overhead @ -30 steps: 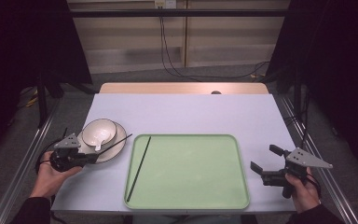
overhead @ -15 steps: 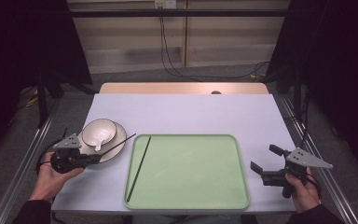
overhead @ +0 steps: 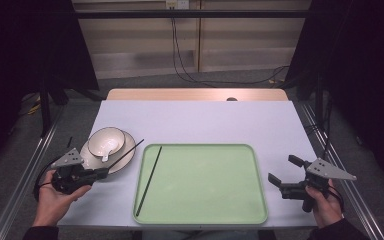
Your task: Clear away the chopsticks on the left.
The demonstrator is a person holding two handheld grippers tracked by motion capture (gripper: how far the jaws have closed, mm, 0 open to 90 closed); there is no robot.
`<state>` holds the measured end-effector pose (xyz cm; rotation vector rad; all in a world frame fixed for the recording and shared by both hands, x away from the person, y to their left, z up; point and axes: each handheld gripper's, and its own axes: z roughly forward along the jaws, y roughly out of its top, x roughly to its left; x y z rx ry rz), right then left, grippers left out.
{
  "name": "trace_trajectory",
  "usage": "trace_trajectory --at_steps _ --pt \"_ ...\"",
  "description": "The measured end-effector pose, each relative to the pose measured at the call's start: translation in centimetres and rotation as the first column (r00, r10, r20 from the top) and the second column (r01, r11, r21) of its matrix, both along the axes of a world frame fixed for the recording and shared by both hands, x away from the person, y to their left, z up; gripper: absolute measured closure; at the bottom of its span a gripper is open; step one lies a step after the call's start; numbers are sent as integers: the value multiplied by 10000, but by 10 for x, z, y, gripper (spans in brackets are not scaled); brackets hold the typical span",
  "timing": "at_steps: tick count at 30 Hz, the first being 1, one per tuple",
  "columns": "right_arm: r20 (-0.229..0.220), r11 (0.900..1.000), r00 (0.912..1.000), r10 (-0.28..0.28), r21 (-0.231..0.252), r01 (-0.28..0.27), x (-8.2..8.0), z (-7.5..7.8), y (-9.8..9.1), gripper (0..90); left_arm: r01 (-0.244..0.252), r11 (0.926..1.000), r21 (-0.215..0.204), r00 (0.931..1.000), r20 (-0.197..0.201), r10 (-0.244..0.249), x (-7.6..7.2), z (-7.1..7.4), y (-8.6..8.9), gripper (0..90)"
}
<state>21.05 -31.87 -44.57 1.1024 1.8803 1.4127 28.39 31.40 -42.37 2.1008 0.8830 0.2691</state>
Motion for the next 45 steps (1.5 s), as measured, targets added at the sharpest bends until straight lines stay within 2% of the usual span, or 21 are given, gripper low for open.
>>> trace_trajectory --at_steps 5,8,9,11,12,14,20,25,26,30,33,34,35,36,38,40,41,42,43,44,45 --pt "-16 10000 10000 33 67 -33 -1 0 -1 1 -35 9993 -385 10000 71 37 -11 5 -8 856" --pt "-3 9999 9999 116 29 -116 -1 0 0 1 -205 9986 -482 9997 -175 196 -19 9 -17 856" --pt "-5 9999 9999 120 49 -120 -1 0 1 1 -361 9987 -353 9993 -118 357 -21 10 -19 857" --pt "4 10000 10000 72 48 -72 -1 0 0 1 -427 9982 -421 9990 -155 421 -22 10 -21 857" --pt "-10 9999 10000 92 41 -92 0 0 0 1 -600 9964 -606 9980 -242 587 -25 10 -23 857" --pt "-10 9999 10000 90 51 -90 0 0 0 2 -585 9953 -772 9979 -326 562 -27 9 -25 856" --pt "-55 9999 9999 116 60 -116 0 0 1 2 -648 9945 -819 9970 -487 609 -36 5 -38 856" --pt "-11 9999 9999 145 20 -145 1 0 2 2 -949 9932 -678 9947 -472 918 -46 8 -48 857" --pt "0 9999 9999 130 13 -130 2 0 2 2 -1073 9906 -848 9928 -624 1022 -49 8 -54 856" --pt "4 9998 9998 176 34 -176 2 0 2 2 -1111 9893 -945 9930 -506 1066 -51 7 -62 856" --pt "11 9998 9998 173 28 -173 2 0 2 2 -1415 9856 -924 9886 -659 1357 -46 3 -67 856" --pt "10 9998 9998 175 84 -175 2 1 2 2 -1639 9817 -973 9847 -754 1570 -45 1 -70 857" --pt "-26 9998 9999 154 121 -154 2 0 2 2 -2035 9747 -927 9766 -896 1954 -43 -2 -74 857" --pt "-8 9998 9999 151 109 -151 2 0 2 2 -2262 9699 -898 9720 -852 2188 -43 -2 -77 857" --pt "15 9998 9999 162 63 -163 3 0 2 2 -2166 9723 -873 9734 -961 2082 -42 -3 -80 857" --pt "5 9999 9999 133 87 -133 2 0 2 3 -2442 9663 -814 9654 -1142 2343 -38 -3 -91 857" --pt "2 9998 9999 172 74 -172 2 0 2 3 -2442 9663 -814 9654 -1142 2343 -38 -3 -91 857" --pt "27 9998 9999 166 93 -166 2 0 3 3 -2689 9606 -710 9580 -1226 2591 -35 -3 -97 857" --pt "42 9998 9998 173 76 -173 2 0 3 3 -2689 9606 -710 9580 -1226 2591 -35 -3 -97 857" --pt "40 9998 9998 181 77 -182 2 0 3 3 -2889 9545 -739 9506 -1407 2768 -32 -3 -100 857" --pt "40 9998 9998 181 77 -182 2 0 3 3 -2889 9545 -739 9506 -1407 2768 -32 -3 -100 857"
